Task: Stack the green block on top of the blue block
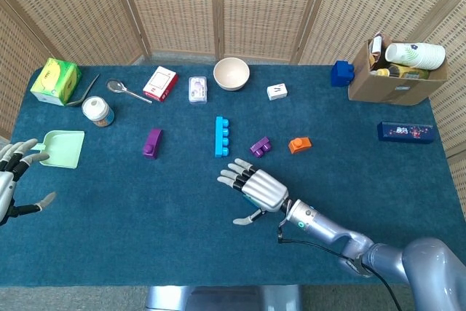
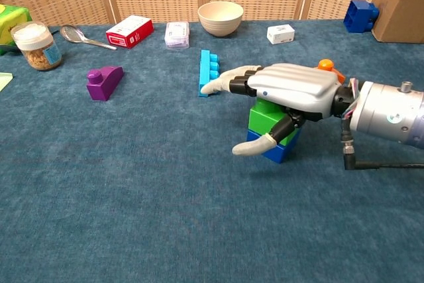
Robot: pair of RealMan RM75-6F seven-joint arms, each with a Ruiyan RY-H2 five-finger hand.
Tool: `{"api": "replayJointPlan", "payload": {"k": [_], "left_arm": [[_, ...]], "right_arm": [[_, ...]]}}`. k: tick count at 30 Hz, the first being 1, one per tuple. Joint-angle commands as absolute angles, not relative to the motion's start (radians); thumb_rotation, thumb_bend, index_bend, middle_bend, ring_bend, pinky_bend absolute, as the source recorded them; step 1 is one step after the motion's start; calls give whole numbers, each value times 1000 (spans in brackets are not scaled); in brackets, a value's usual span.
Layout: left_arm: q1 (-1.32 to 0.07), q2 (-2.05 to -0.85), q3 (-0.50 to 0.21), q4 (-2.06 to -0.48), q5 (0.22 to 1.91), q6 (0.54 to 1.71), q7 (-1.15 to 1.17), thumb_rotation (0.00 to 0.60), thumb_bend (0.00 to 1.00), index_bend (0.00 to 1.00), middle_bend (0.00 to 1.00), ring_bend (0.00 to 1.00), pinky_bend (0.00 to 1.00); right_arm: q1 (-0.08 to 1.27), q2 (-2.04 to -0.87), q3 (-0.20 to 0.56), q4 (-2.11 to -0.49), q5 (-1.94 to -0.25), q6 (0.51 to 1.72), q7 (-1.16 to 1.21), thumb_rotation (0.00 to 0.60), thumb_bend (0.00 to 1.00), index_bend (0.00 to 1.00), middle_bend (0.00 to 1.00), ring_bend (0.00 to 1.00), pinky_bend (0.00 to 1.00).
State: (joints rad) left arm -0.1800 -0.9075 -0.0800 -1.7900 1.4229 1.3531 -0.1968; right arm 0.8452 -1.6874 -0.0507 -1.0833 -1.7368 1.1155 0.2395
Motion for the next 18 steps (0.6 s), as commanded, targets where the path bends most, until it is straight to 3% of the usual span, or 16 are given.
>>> {"api": "replayJointPlan", "payload": {"k": [1, 18], "left_arm": [[-180, -906, -80, -1791, 1423, 1354, -196, 547, 305, 229, 91, 0, 0], [-179, -907, -79, -1789, 1425, 1353, -200, 547, 305, 228, 91, 0, 0]], "right_arm": [[840, -1699, -49, -1067, -1742, 1127, 223, 141, 187, 55, 104, 0, 0], [828, -1725, -43, -1035, -1744, 1146, 203, 160, 182, 55, 104, 0, 0]]}}
